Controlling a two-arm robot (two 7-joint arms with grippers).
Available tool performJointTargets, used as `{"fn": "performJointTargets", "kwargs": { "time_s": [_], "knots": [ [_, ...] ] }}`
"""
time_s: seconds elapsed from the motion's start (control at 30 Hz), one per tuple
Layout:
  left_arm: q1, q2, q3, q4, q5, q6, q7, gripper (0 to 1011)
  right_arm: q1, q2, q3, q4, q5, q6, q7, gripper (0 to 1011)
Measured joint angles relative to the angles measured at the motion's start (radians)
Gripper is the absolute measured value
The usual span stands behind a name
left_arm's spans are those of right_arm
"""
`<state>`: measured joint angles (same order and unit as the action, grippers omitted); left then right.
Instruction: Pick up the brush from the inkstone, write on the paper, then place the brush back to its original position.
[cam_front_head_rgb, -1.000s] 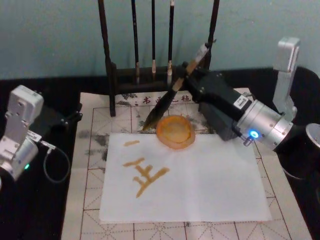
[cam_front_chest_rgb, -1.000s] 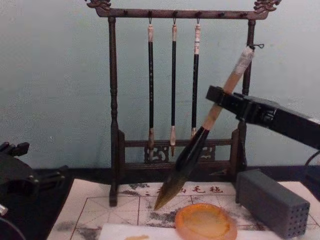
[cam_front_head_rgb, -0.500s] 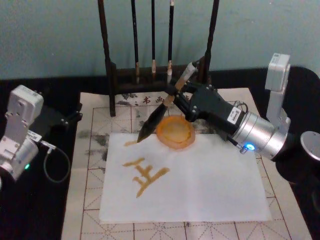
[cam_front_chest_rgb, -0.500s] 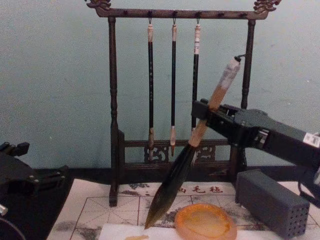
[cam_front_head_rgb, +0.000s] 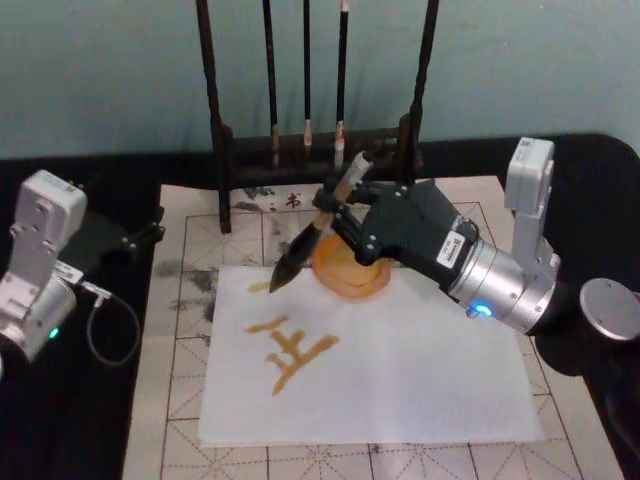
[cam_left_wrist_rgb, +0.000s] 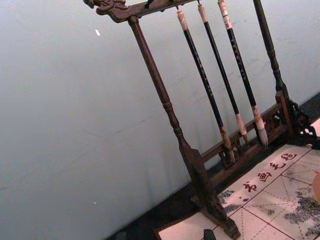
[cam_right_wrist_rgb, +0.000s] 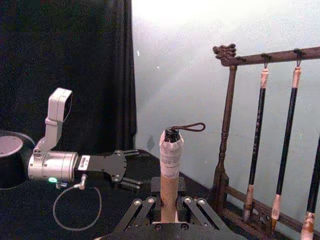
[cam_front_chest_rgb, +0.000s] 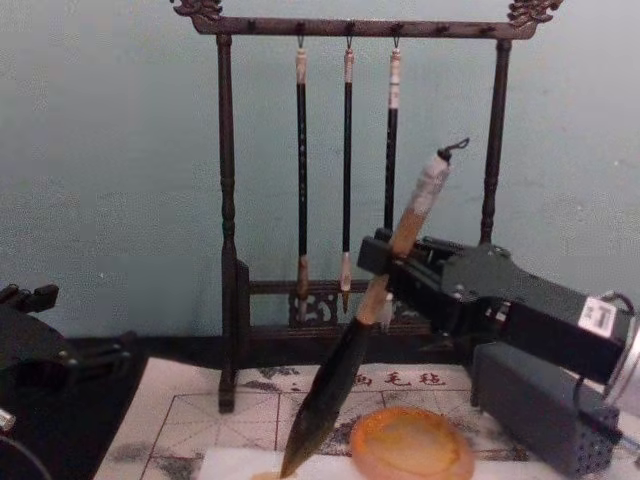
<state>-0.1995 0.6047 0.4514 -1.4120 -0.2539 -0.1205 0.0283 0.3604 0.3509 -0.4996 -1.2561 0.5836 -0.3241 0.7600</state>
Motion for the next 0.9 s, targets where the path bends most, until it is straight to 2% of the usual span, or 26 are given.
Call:
{"fn": "performJointTargets", "kwargs": {
  "time_s": [0.5,0.9],
  "knots": [
    [0.0,0.0,0.0,0.0,0.0,0.0,0.0,1001,0.016,-0.037,0.006,0.058,-0.043,-0.052,0.003,179],
    [0.0,0.0,0.0,0.0,0.0,0.0,0.0,1001,0.023,-0.051,0.009,0.08,-0.059,-0.059,0.005,179]
  ]
}}
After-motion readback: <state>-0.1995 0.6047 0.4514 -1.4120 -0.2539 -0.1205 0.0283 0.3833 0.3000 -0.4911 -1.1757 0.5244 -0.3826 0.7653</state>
